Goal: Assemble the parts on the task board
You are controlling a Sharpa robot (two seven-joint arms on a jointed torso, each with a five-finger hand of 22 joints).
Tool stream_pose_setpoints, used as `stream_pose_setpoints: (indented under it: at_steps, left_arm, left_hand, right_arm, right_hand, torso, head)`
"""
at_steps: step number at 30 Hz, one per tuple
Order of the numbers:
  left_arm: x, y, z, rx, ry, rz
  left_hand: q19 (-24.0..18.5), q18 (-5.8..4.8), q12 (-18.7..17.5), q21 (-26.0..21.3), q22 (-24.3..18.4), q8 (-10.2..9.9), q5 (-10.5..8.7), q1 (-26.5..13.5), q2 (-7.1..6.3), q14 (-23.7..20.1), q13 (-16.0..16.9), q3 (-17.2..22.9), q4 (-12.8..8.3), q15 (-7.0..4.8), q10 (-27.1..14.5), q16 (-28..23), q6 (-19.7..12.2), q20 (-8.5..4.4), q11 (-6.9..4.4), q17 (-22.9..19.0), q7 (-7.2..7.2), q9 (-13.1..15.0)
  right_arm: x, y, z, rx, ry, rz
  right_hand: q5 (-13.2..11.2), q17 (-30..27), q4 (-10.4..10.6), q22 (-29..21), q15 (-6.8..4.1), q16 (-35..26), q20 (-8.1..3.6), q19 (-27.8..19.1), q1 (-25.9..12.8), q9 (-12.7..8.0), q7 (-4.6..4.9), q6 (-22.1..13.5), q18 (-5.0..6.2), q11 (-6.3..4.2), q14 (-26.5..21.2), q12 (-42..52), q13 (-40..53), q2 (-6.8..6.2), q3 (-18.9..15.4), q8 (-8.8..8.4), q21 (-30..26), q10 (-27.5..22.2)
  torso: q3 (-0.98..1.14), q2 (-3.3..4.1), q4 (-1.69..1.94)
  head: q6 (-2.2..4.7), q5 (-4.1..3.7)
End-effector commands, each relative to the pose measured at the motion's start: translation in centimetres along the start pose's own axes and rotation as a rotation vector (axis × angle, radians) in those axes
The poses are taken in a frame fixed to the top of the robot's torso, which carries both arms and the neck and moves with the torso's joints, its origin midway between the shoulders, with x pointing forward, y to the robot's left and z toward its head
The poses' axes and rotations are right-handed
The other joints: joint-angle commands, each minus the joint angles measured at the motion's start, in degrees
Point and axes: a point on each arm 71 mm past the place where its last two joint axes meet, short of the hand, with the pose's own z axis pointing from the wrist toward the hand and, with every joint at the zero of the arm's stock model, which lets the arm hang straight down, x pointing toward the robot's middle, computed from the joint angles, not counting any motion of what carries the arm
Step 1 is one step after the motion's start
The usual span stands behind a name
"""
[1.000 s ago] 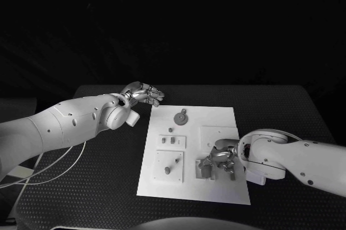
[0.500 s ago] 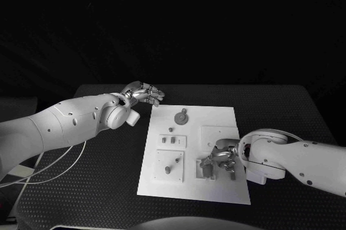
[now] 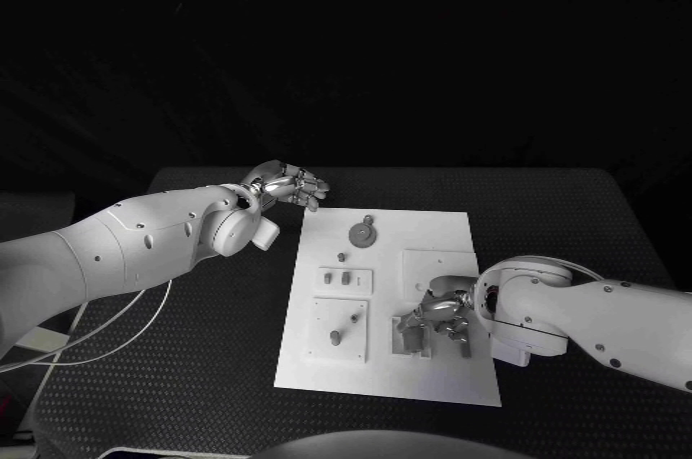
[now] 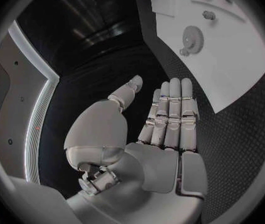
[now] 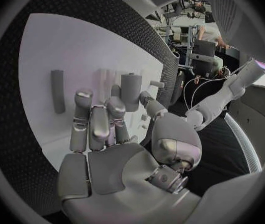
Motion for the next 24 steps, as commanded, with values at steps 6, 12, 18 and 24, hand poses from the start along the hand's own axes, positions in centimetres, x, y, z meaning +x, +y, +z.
stream_pose_setpoints:
  at_steps: [6, 12, 18, 24]
  left_arm:
    - [0.16, -0.16, 0.00, 0.008, 0.010, -0.009]
    - [0.17, -0.16, 0.03, 0.008, 0.011, -0.009]
    - [0.16, -0.16, 0.05, 0.008, 0.010, -0.008]
    - [0.17, -0.16, 0.07, 0.008, 0.010, -0.008]
  left_hand:
    - [0.42, 1.09, 0.36, -0.33, 0.07, 0.22, -0.02, -0.63, -0.14, 0.36, -0.10, -0.21, 0.11, 0.16, -0.23, -0.21, -0.31, 0.00, -0.06, 0.11, -0.07, -0.07]
    - [0.42, 1.10, 0.36, -0.34, 0.07, 0.23, -0.02, -0.64, -0.14, 0.37, -0.10, -0.20, 0.12, 0.16, -0.23, -0.24, -0.31, 0.00, -0.06, 0.14, -0.07, -0.08]
    - [0.42, 1.10, 0.36, -0.35, 0.08, 0.23, -0.02, -0.64, -0.13, 0.38, -0.10, -0.20, 0.12, 0.16, -0.23, -0.26, -0.31, 0.00, -0.06, 0.17, -0.07, -0.09]
    - [0.42, 1.09, 0.36, -0.36, 0.08, 0.24, -0.03, -0.66, -0.13, 0.38, -0.10, -0.20, 0.13, 0.16, -0.23, -0.28, -0.31, 0.01, -0.06, 0.19, -0.07, -0.10]
  right_arm:
    - [0.38, 0.10, 0.12, -0.002, 0.022, -0.017]
    - [0.37, 0.05, 0.14, 0.000, 0.025, -0.014]
    - [0.42, 0.14, 0.15, -0.003, 0.028, -0.015]
    - [0.39, 0.14, 0.16, -0.002, 0.024, -0.013]
  right_hand:
    - [0.19, -0.04, 1.18, 0.91, -0.34, -0.32, -0.23, -0.06, -0.76, -0.02, 0.81, 0.81, 1.30, -0.11, -0.25, -0.28, -0.28, -1.77, 0.17, -0.31, -0.12, -0.68]
    - [0.19, -0.22, 1.83, 0.93, -0.32, -0.39, -0.29, -0.11, -1.25, 0.01, 0.84, 0.74, 1.30, -0.09, -0.42, -0.38, -0.49, -3.30, 0.52, -0.44, -0.15, -0.93]
    - [0.20, -0.31, 2.54, 0.94, -0.30, -0.44, -0.33, -0.13, -1.51, 0.05, 0.87, 0.66, 1.30, -0.06, -0.53, -0.50, -0.72, -4.66, 1.00, -0.55, -0.16, -1.18]
    - [0.20, -0.42, 3.62, 0.93, -0.27, -0.50, -0.36, -0.12, -1.80, 0.12, 0.90, 0.59, 1.30, -0.03, -0.64, -0.77, -1.08, -5.82, 1.59, -0.65, -0.19, -1.53]
  torso:
    - [0.00, -0.01, -0.04]
    - [-0.01, -0.02, -0.02]
    - [0.02, -0.02, -0.04]
    - [0.05, -0.02, -0.08]
  head:
    - [0.18, 0.30]
    - [0.12, 0.37]
    - [-0.30, 0.35]
    - [-0.45, 0.26]
